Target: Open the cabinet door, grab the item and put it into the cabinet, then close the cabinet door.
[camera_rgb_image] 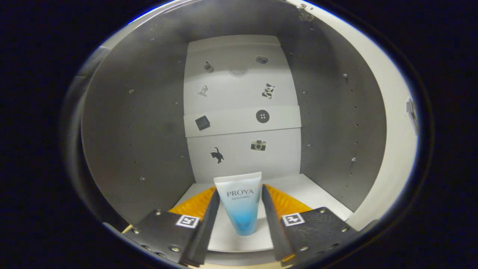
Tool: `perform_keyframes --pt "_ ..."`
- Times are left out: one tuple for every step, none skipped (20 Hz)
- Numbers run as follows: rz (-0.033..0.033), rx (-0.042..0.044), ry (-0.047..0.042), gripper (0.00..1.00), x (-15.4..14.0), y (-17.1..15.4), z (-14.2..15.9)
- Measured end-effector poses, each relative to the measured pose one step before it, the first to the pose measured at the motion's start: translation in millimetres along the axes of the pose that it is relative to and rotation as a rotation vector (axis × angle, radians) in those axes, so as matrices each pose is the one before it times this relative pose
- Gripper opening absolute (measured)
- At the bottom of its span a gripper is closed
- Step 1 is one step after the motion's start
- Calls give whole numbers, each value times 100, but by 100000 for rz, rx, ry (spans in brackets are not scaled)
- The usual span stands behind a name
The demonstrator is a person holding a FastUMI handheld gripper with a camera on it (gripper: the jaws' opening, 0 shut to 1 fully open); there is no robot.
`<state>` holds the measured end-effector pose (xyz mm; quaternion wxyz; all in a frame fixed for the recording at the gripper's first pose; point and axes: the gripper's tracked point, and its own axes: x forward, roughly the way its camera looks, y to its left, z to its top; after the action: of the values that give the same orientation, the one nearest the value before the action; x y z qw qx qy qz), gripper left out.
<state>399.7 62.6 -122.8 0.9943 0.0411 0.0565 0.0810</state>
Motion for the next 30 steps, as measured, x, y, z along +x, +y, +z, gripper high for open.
perform_keyframes --pt "-1090 -96 -465 74 -62 -420 119" --pt "-329 -301 165 80 -227 -38 76" --pt "291 78 35 84 -482 61 85" --pt "-421 -252 333 91 -439 -68 30" --pt "-882 -480 -234 99 -934 -156 253" --pt "0 -788 -713 100 -891 139 261" --pt "-310 -736 -863 100 -1116 63 398" --pt "-9 -330 -146 100 -1292 77 221" --pt "517 182 260 100 -1418 199 217" --pt "-219 84 313 100 -1445 17 172" --pt "-1160 -492 282 100 -1679 -266 201" --pt "-757 -812 -180 100 -1711 -255 282" --pt "-850 -758 -396 100 -1904 -197 272" --pt "-789 -406 12 100 -1904 -231 177" --pt "-795 115 1133 100 -2040 -203 69" --pt "-621 -502 520 100 -2028 -226 48" --pt "-927 -770 -895 100 -2121 -396 535" --pt "-914 -575 -751 100 -1911 -457 343" --pt "-1481 -244 -612 100 -1988 -586 284" --pt "-1570 -181 -365 100 -1852 -788 157" --pt "-2145 102 30 100 -1940 -1013 88" --pt "-2187 170 176 100 -2058 -1236 62" --pt "-2564 -17 73 100 -1756 -1462 11" --pt "-3258 -969 64 100 -1525 -1680 -118" --pt "-3894 -1055 282 100 -1383 -2106 -107" --pt "-3827 -160 690 100 -1411 -2017 -248" --pt "-3801 840 564 100 -1336 -2087 -143" --pt "-2738 1297 491 100 -1325 -1759 -43" --pt "-2876 1577 -113 100 -989 -1577 103" --pt "-3052 1316 45 100 -748 -1760 84"
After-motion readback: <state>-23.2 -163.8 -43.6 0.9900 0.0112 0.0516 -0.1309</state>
